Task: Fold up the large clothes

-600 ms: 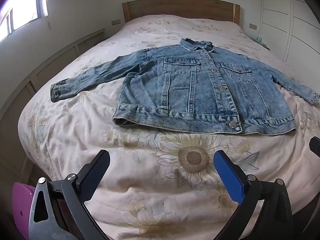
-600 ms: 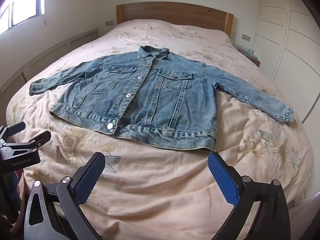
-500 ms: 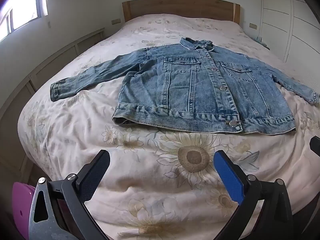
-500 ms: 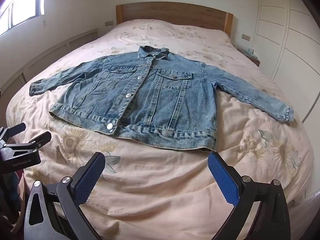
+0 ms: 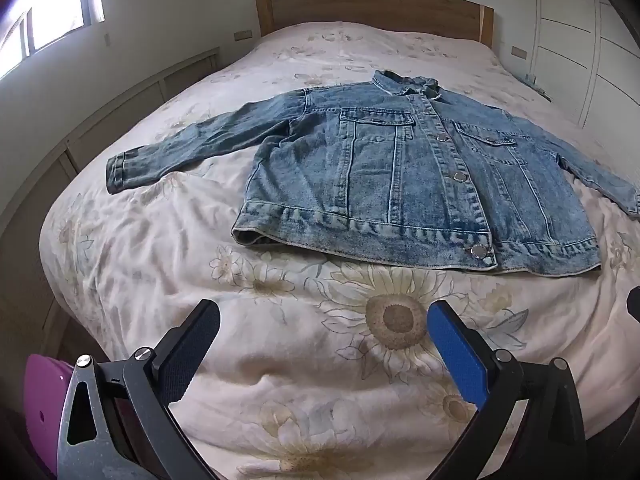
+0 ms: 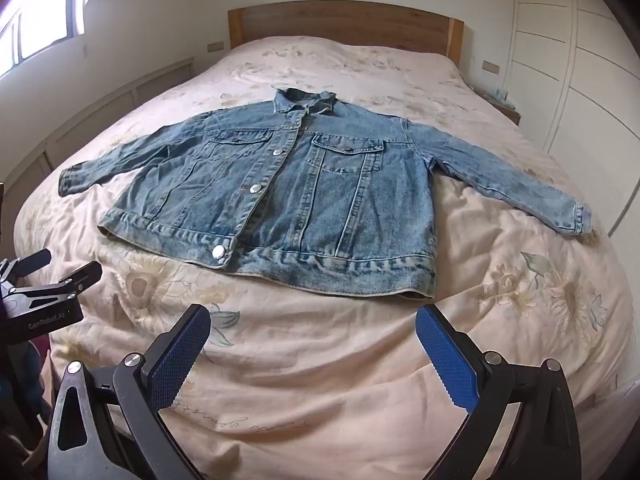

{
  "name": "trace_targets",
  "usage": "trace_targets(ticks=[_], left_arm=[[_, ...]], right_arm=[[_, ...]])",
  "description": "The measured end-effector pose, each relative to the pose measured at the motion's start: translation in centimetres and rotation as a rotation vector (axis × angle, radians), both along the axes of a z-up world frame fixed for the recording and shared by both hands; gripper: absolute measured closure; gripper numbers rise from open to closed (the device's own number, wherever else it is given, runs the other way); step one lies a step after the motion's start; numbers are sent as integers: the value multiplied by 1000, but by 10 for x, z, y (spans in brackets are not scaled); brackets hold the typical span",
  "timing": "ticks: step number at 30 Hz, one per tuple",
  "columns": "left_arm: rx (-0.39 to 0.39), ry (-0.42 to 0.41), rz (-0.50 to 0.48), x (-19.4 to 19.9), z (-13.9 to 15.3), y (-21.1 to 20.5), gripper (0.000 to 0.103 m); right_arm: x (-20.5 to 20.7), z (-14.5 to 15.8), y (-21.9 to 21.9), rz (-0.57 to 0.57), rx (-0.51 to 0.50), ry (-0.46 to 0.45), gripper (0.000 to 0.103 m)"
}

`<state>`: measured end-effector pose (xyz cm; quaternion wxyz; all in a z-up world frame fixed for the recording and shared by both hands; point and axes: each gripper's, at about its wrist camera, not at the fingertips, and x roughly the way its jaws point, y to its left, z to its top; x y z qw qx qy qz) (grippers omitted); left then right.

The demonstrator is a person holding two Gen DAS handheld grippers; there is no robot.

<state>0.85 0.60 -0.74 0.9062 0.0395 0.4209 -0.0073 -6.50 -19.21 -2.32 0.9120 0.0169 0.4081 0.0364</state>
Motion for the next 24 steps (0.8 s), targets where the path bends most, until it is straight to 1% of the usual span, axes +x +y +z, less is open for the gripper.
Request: trace_targets(ticks=[6,24], left_arm=[[-2,9,4,-1,-1,2,1],[9,-25,-43,0,8,-6,1]], right_arm=[[0,-2,-1,-8,11,15,1],[3,-6,-3,-16,11,33,1]])
